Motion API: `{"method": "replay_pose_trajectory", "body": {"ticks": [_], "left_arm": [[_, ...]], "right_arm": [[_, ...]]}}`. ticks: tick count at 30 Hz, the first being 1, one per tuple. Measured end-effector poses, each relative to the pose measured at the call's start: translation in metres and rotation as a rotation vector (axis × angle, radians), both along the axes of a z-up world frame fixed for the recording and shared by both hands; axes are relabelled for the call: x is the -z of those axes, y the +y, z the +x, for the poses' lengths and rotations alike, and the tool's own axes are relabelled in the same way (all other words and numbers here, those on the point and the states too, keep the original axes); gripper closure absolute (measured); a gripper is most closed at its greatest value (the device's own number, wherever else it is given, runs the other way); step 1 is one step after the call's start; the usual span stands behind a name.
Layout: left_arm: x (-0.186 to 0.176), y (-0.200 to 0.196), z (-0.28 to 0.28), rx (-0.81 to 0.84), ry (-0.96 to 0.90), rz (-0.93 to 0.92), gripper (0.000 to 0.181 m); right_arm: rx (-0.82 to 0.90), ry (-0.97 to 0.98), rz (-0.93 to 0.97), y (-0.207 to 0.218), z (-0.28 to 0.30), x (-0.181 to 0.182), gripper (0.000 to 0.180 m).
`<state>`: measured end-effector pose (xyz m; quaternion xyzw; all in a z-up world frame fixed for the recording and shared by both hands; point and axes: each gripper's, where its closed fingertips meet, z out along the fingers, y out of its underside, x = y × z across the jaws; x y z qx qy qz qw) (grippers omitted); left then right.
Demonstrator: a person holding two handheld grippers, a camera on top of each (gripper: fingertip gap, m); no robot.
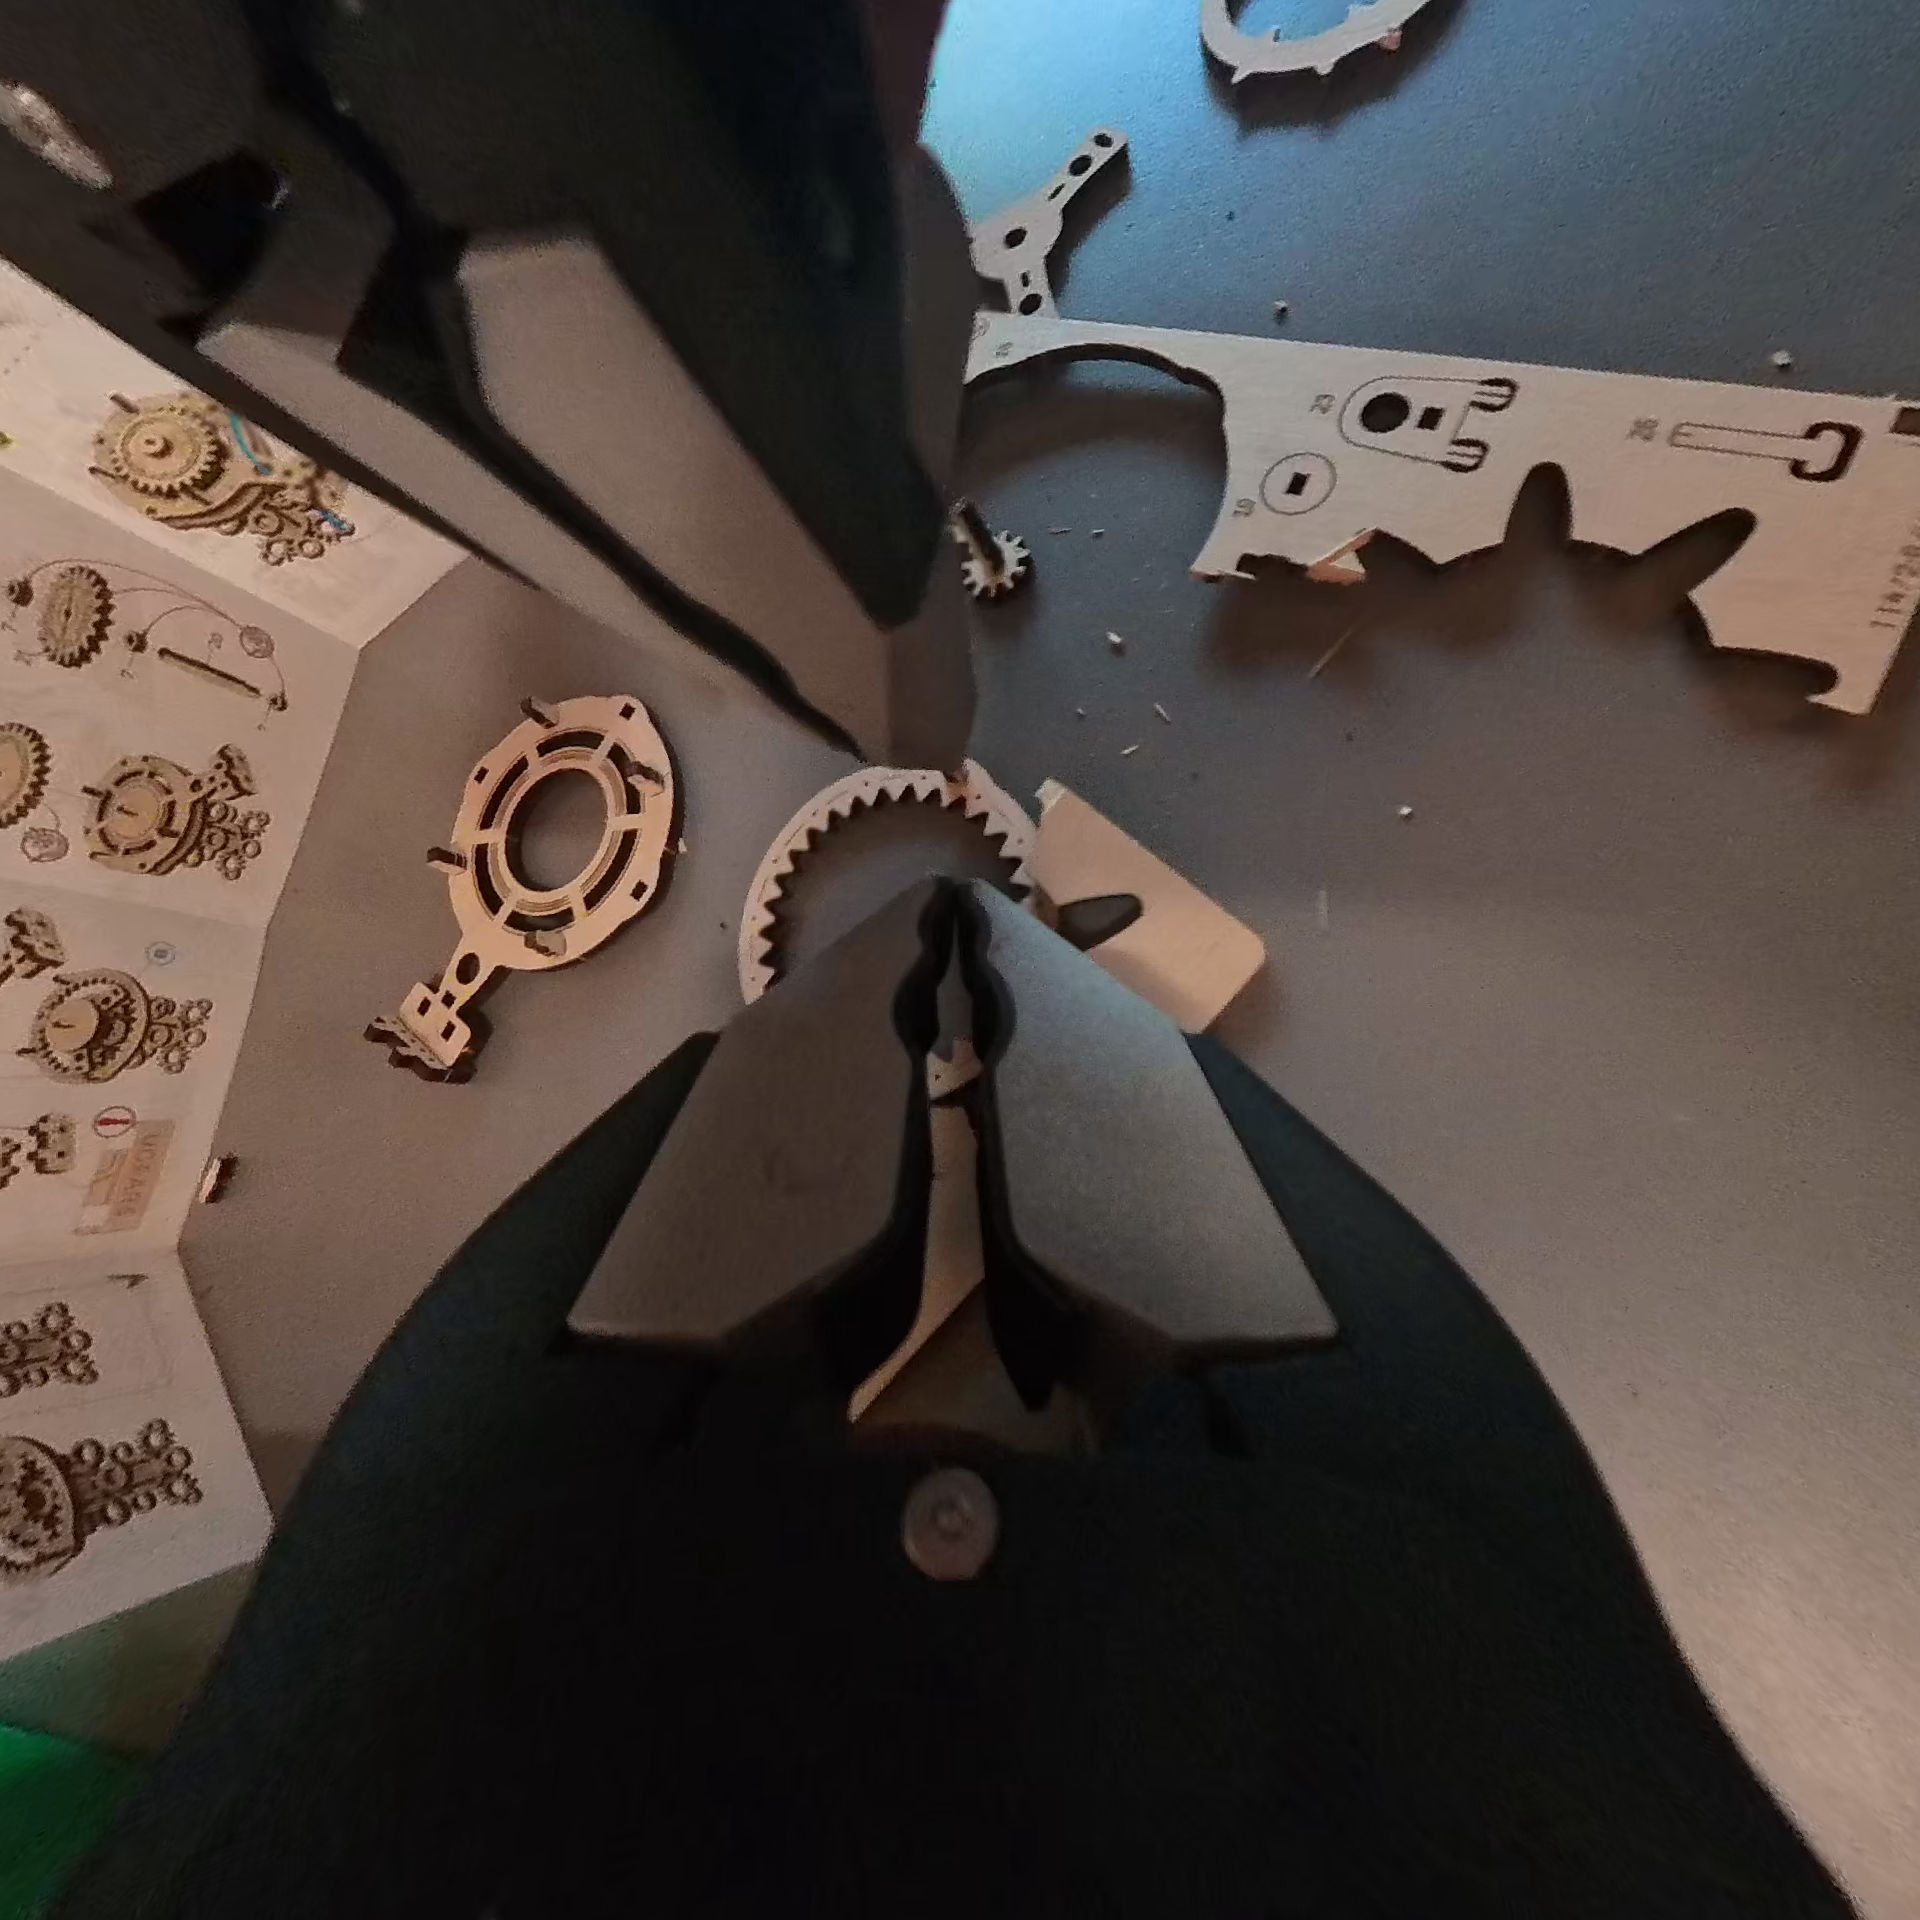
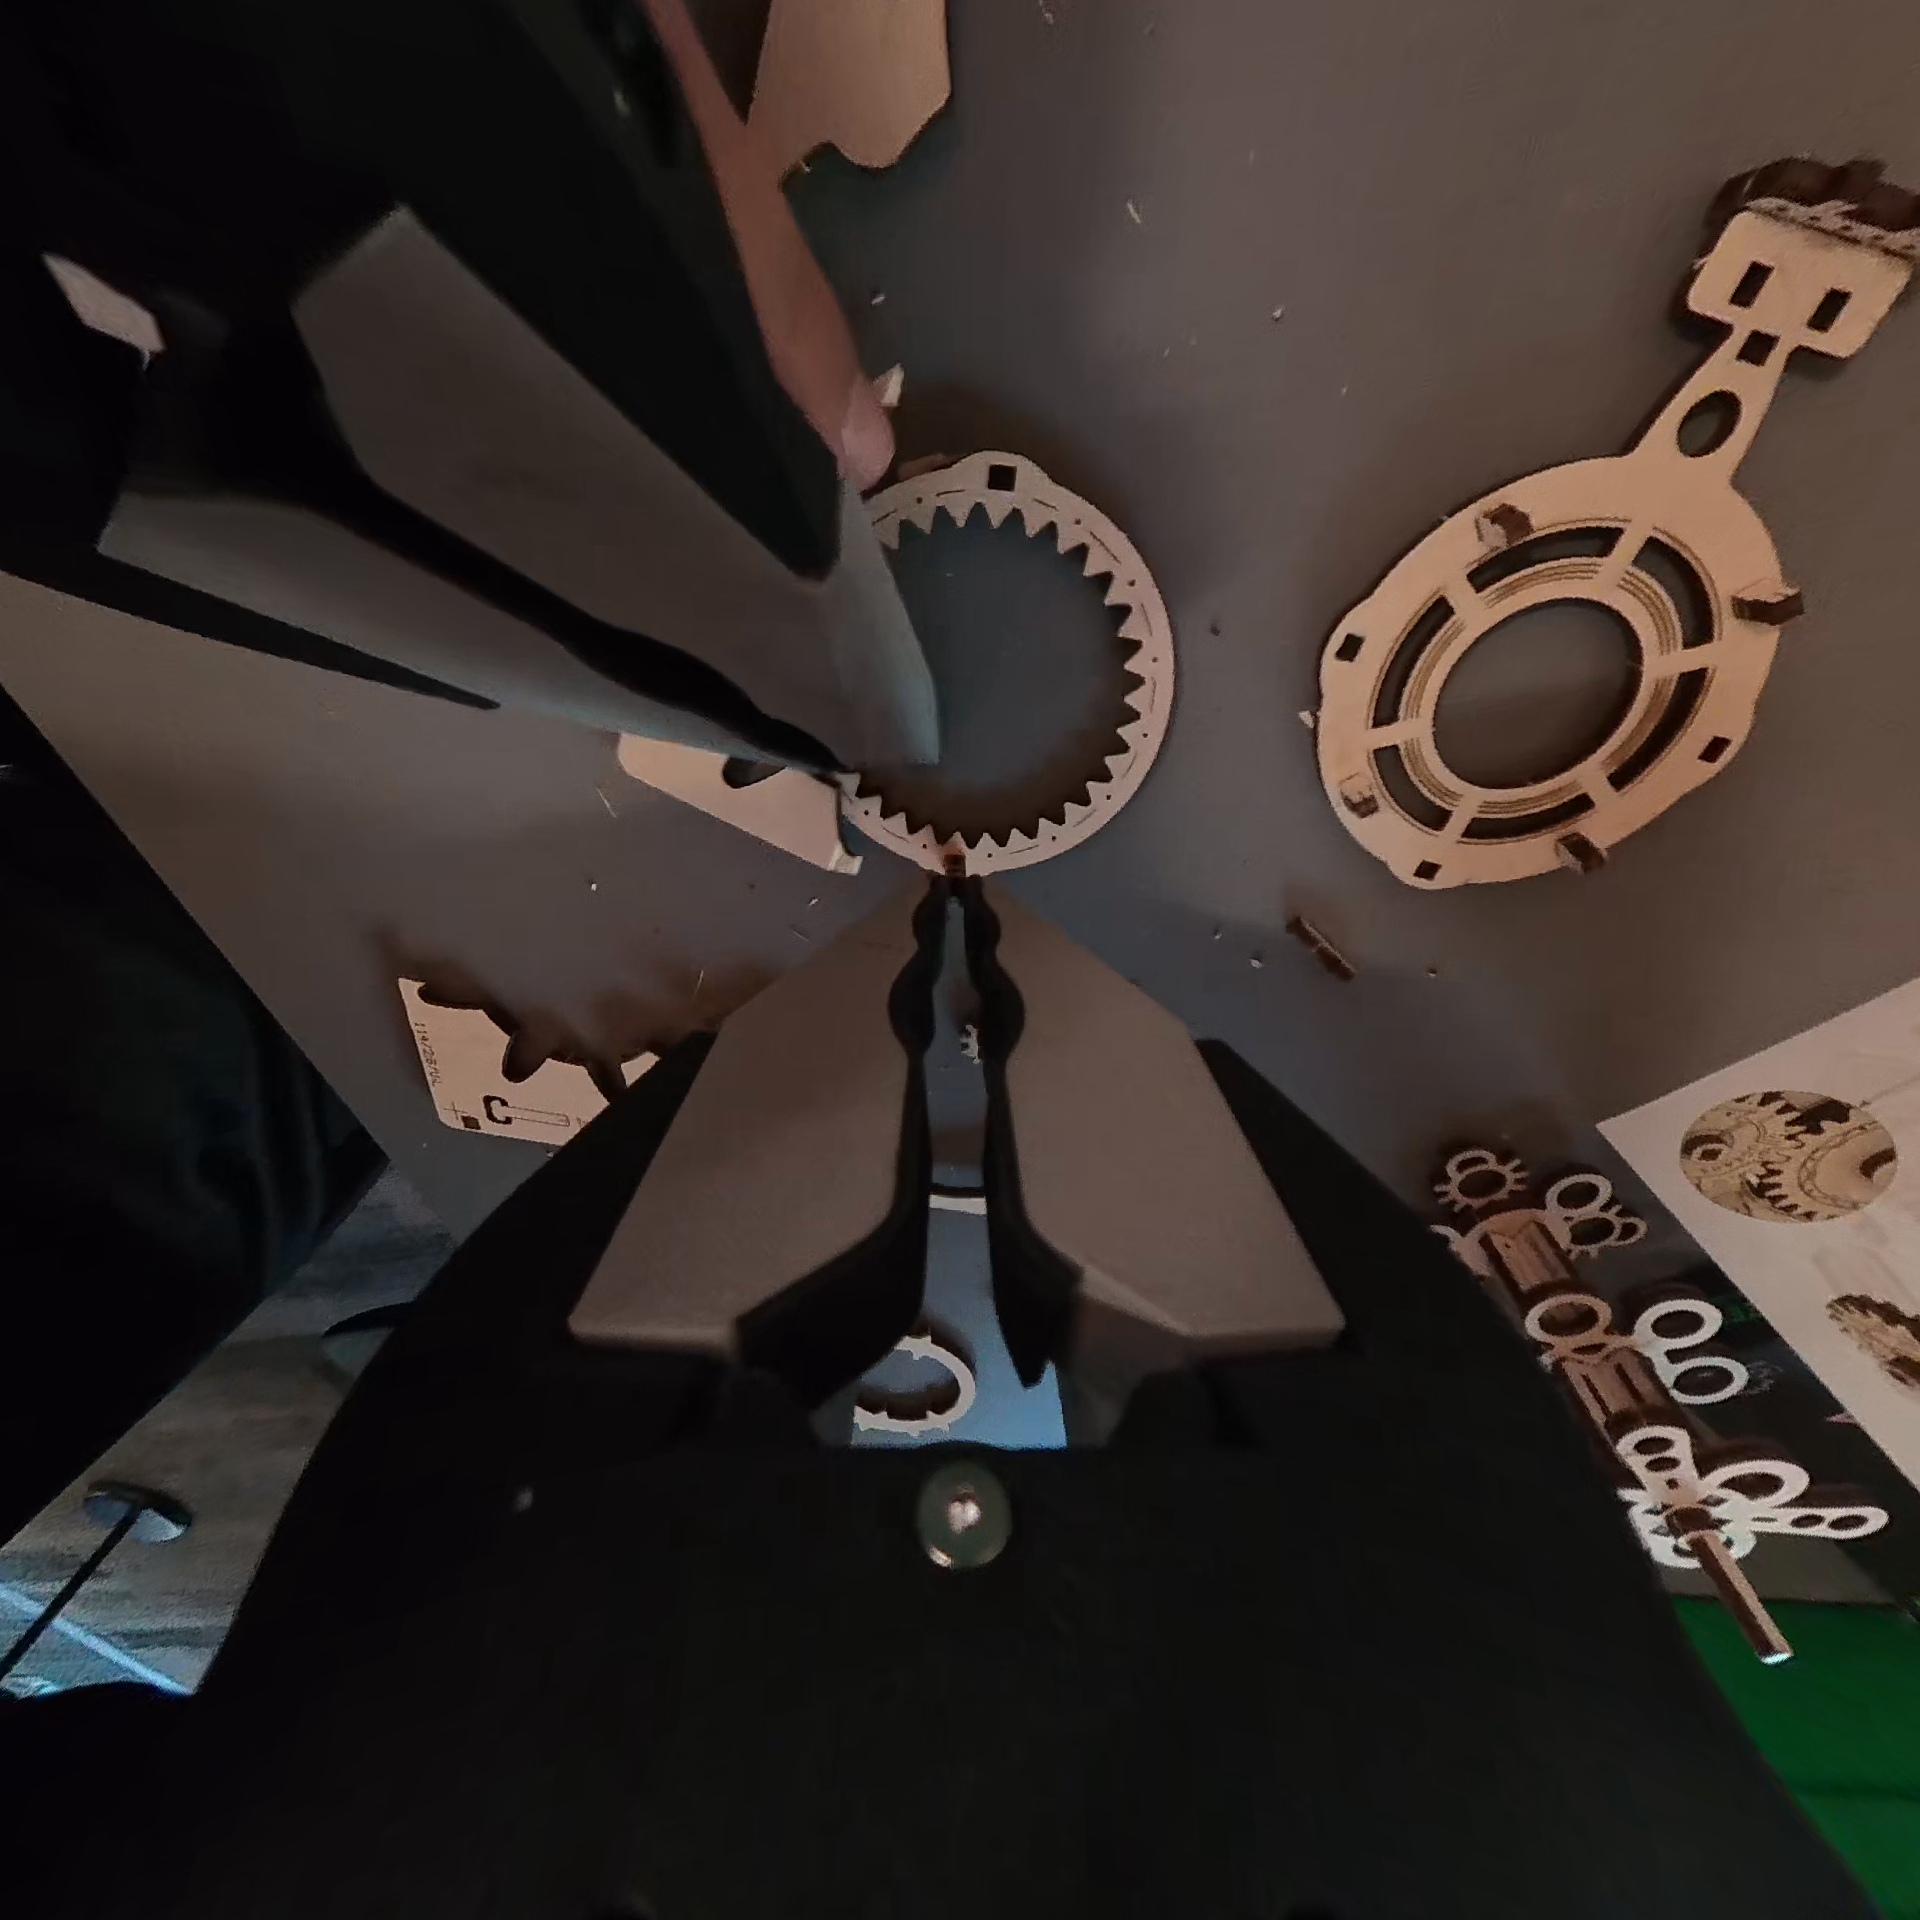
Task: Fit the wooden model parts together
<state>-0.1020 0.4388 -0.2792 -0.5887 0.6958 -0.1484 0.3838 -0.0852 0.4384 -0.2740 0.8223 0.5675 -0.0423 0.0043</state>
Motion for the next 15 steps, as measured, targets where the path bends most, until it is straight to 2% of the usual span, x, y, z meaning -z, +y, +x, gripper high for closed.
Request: {"method": "replay_pose_trajectory", "body": {"ticks": [1,6,11,15], "left_arm": [[0.0,-0.002,0.0,0.012,0.0,-0.002,0.181],[0.0,0.0,-0.002,-0.005,0.001,-0.036,0.181],[-0.012,0.003,-0.008,-0.034,-0.064,-0.18,0.181],[-0.012,-0.009,-0.01,0.015,-0.046,-0.229,0.181]], "right_arm": [[0.003,0.005,-0.004,0.0,-0.001,0.0,0.18],[0.007,0.006,-0.025,0.001,-0.001,0.0,0.18],[0.013,0.027,-0.029,0.001,-0.002,0.0,0.18],[0.013,0.028,-0.031,0.001,-0.002,0.001,0.18]]}}
